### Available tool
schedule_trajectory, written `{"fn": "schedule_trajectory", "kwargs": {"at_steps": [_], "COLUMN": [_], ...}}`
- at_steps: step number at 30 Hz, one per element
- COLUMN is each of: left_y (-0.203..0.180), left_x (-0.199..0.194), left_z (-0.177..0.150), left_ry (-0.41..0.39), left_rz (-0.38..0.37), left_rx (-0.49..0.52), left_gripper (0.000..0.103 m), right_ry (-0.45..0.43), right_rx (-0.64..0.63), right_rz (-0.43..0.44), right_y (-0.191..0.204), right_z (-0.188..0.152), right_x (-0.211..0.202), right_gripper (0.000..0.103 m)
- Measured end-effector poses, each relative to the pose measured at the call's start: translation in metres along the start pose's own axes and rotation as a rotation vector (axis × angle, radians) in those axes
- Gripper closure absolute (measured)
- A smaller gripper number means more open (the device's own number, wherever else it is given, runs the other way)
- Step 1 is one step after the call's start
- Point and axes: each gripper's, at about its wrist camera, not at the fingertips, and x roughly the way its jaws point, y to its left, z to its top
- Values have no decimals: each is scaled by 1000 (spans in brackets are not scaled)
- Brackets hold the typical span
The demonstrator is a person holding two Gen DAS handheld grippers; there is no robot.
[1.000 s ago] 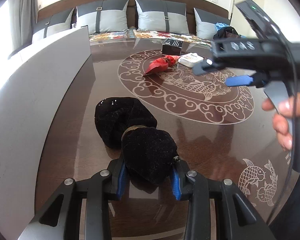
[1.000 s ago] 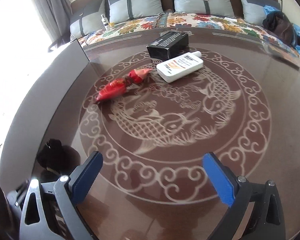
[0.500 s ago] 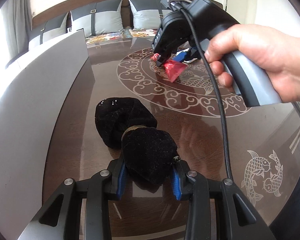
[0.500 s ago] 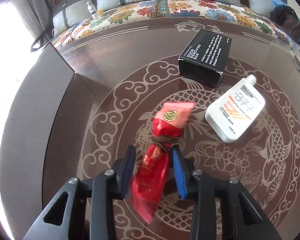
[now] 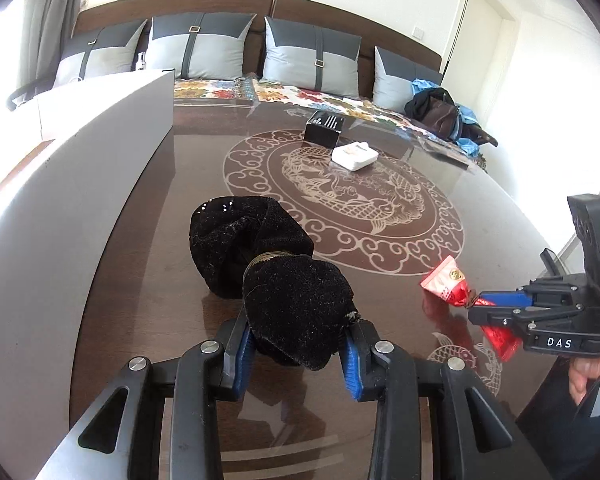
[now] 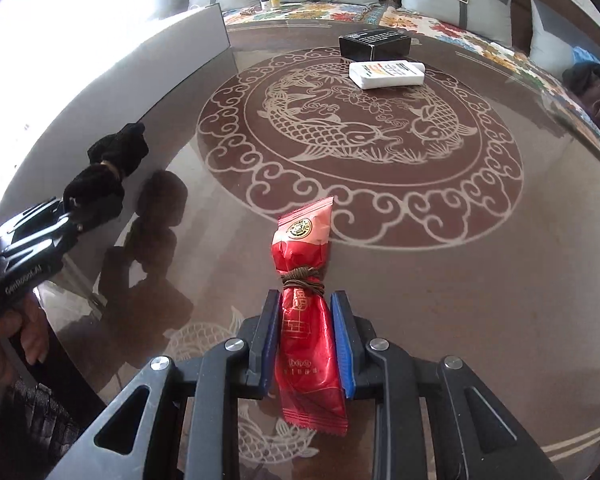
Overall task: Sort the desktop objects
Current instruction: 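Carry the pouch and red candy over the cardboard bin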
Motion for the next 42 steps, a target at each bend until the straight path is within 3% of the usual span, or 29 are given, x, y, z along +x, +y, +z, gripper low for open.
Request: {"fn": "schedule_trajectory", "kwargs": {"at_steps": [4, 7, 10, 13, 17, 20, 23, 27, 28, 29, 30, 31, 34, 38, 42], "left_y": [2, 20, 47, 66, 70, 58, 40, 26, 25, 26, 29, 33, 58, 106, 152], "left_x": [-37, -73, -100, -124, -148, -148, -139, -132, -133, -136, -141, -146, -163, -180, -178], "left_z": [9, 27, 41, 41, 21, 5, -7, -11, -11, -10, -10, -9, -1, 15, 35], "left_ry": [-46, -113, -126, -140, -134, -121, -107, -87, -86, -88, -95, -103, -127, -151, -131], "left_rz": [-39, -13, 50, 100, 112, 97, 70, 46, 47, 54, 62, 72, 110, 196, 276], "left_rx": [-57, -112, -134, -141, -135, -121, -112, -90, -85, -81, -79, -80, -108, -163, -198], "left_gripper": [67, 67, 67, 67, 67, 67, 67, 67, 67, 67, 67, 67, 67, 67, 67], "right_ry": [-46, -96, -139, -100, 18, 121, 229, 264, 243, 225, 227, 222, 213, 104, -20], "right_rx": [32, 1, -53, -68, -31, 45, 34, 89, 88, 61, 32, 7, -25, 7, -40], "right_rz": [11, 42, 91, 116, 88, 96, 28, 12, 10, -12, -37, -52, -25, 63, 206], "right_y": [-5, 15, 48, 70, 57, 27, 11, -2, -1, 3, 8, 13, 23, 40, 106], "right_z": [-11, 10, 46, 74, 82, 61, 32, 10, 9, 11, 12, 13, 17, 46, 103], "right_x": [-22, -35, -42, -32, -23, -27, -14, 10, 12, 13, 15, 15, 11, -19, -50], "right_gripper": [77, 84, 84, 84, 56, 55, 54, 54, 52, 57, 74, 84, 84, 84, 84]}}
